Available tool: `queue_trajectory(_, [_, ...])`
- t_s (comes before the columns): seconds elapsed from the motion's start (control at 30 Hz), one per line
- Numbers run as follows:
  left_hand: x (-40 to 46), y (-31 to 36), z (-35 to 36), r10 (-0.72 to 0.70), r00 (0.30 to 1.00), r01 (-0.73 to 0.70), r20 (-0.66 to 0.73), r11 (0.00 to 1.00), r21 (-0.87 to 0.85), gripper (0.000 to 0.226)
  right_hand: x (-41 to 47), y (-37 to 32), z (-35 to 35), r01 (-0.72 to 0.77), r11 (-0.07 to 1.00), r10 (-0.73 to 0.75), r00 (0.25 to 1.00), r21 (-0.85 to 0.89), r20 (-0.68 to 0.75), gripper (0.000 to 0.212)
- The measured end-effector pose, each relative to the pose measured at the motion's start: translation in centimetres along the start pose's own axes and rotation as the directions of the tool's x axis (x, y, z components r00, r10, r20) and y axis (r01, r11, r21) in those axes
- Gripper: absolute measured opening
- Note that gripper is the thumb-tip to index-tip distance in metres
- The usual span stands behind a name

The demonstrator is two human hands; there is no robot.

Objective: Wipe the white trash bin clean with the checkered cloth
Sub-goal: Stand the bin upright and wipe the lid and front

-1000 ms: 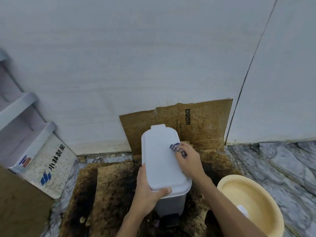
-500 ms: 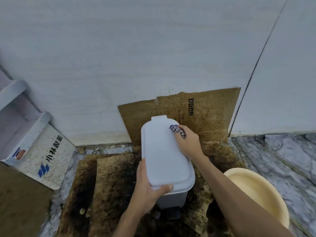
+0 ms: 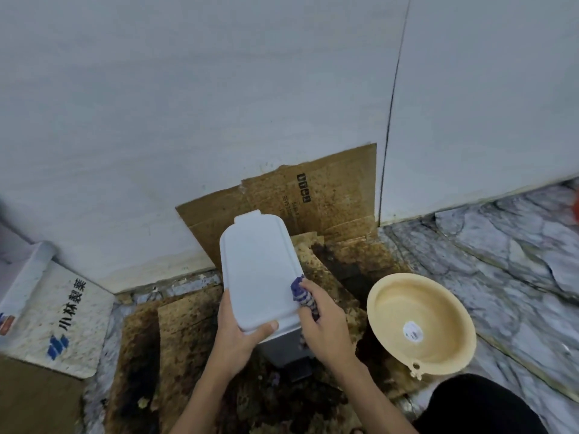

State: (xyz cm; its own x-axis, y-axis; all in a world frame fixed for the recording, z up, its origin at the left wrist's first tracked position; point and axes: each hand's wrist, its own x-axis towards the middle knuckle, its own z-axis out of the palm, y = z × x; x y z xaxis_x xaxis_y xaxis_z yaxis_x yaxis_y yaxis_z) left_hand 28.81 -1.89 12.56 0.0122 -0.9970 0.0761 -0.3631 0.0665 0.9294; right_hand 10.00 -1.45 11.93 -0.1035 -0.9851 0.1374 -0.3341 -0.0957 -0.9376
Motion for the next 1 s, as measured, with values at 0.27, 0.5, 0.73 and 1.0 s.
queue_trajectory(0.27, [-0.1,0.3,0.0,-0.066,0.997,0.065,0.026,0.998,0.024,0.094,-3.2,0.2,0.5,0.028,0.993,-0.024,0.999,0.112,-0.039,0.040])
queue_trajectory(0.5, [-0.2,1.3,-0.1,-0.086,0.994,0.078,0.066,0.991,0.106,0.091,-5.3,-0.1,1.2,0.030,0.996,-0.035,0.997,0.078,0.063,0.042])
queue_trajectory(0.73, [-1.3,1.7,-1.8,-0.281,0.960,0.279,-0.003,0.950,0.144,0.061,-6.2,-1.7,2.0,0.061,0.998,-0.056,0.970,-0.011,0.236,0.044])
queue_trajectory(1.0, [-2.8,2.5,-2.2,-0.521,0.846,0.521,-0.111,0.853,-0.028,0.060,-5.4,-3.3,1.0,-0.250,0.929,0.243,0.968,0.273,0.058,0.025])
